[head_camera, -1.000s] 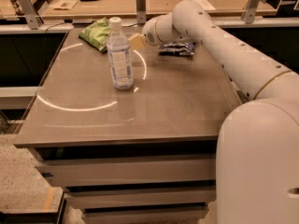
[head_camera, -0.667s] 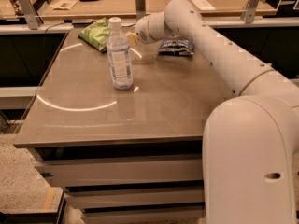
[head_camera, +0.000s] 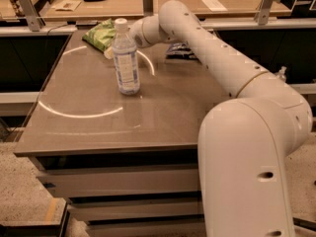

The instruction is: Move green rice chip bag near blue plastic bottle

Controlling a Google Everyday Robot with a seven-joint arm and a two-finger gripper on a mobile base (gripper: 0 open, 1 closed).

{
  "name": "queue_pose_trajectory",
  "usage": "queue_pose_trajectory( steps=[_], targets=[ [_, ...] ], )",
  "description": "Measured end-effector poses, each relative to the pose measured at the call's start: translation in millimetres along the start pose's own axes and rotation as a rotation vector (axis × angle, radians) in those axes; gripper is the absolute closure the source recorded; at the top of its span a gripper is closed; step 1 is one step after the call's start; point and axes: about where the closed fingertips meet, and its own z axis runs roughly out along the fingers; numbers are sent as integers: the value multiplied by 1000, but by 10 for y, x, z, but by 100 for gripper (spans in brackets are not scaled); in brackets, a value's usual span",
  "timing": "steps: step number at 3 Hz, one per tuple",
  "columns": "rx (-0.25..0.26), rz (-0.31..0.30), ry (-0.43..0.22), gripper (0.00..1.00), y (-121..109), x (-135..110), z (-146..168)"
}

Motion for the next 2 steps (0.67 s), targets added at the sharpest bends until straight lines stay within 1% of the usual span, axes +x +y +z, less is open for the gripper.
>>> queue_pose_trajectory(
  steps=[1, 2],
  targets=[
    [-3, -3, 11, 0, 23, 67, 171],
    [28, 11, 48, 0, 11, 100, 295]
  ],
)
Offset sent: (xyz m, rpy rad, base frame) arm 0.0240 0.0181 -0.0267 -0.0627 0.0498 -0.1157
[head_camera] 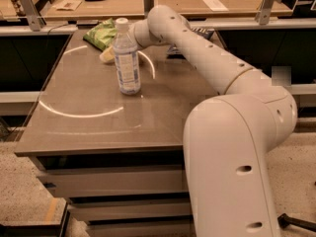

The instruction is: Move green rice chip bag near blue plastic bottle

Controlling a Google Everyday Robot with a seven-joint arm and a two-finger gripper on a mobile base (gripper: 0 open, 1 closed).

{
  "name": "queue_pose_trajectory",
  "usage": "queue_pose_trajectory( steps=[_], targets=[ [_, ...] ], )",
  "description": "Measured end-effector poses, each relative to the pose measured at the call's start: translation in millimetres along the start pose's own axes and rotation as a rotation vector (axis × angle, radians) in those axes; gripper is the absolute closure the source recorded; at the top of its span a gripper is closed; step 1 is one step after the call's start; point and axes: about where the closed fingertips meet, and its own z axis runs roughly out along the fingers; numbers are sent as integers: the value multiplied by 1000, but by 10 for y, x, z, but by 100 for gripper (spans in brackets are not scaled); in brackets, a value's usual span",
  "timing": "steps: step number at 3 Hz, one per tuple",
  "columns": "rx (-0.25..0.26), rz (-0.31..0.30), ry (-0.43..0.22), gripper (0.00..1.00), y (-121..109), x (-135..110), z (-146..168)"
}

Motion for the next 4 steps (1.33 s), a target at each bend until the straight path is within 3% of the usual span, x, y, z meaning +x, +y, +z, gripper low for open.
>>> queue_pose_trajectory(
  steps=[3, 4],
  targets=[
    [57, 110, 43, 0, -29, -29, 281],
    [64, 131, 24, 18, -14, -154, 379]
  ],
)
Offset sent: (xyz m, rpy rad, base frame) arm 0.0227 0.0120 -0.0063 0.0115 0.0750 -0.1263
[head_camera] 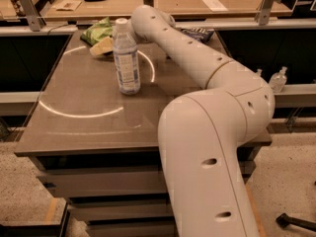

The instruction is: Move green rice chip bag near blue plastic bottle

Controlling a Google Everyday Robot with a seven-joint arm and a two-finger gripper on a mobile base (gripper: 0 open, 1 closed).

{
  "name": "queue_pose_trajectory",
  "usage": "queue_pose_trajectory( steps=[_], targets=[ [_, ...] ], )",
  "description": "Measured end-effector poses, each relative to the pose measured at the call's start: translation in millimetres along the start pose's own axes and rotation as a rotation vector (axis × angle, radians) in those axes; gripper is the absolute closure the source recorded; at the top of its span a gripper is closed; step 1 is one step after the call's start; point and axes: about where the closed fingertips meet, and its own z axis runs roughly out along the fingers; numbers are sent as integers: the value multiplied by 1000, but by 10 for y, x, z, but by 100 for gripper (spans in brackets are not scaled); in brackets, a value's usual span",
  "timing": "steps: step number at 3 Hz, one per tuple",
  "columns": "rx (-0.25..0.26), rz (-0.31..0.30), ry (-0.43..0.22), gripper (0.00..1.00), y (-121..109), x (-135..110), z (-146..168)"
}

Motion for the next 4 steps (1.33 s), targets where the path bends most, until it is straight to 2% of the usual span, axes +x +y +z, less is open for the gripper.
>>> queue_pose_trajectory(
  steps=[2, 3, 4],
  targets=[
    [-9, -13, -32, 64, 4, -86, 23],
    [-7, -39, -38, 88, -88, -60, -68],
    [-6, -60, -37, 100, -228, 3, -218]
  ],
)
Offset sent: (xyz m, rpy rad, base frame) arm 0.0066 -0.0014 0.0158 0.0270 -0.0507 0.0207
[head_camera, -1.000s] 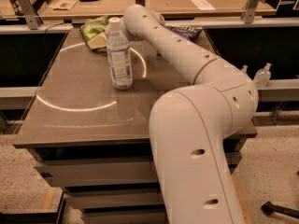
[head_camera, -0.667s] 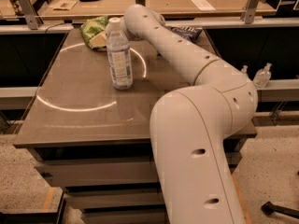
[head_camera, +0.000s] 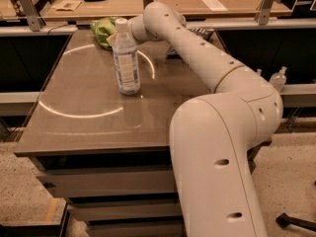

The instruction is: Move green rice chip bag near blue plastic bottle

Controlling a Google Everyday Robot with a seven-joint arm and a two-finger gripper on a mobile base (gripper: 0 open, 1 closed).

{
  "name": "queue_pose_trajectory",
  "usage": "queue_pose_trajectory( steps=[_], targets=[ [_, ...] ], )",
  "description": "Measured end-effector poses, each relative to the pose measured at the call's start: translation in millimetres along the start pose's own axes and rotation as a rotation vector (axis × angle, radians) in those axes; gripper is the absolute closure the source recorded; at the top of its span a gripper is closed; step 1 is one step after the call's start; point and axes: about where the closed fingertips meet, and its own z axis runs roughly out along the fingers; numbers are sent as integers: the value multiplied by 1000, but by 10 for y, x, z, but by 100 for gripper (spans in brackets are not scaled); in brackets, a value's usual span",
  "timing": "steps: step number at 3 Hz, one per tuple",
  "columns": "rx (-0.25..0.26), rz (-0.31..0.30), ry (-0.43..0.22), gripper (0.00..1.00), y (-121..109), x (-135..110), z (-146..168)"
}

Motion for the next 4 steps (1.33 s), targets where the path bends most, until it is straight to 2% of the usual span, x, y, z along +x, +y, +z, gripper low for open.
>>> queue_pose_trajectory(
  steps=[2, 3, 4],
  targets=[
    [-47, -8, 37, 100, -273, 202, -566],
    [-67, 2, 49, 100, -315, 223, -912],
    [-70, 22, 32, 100, -325, 188, -1240]
  ],
)
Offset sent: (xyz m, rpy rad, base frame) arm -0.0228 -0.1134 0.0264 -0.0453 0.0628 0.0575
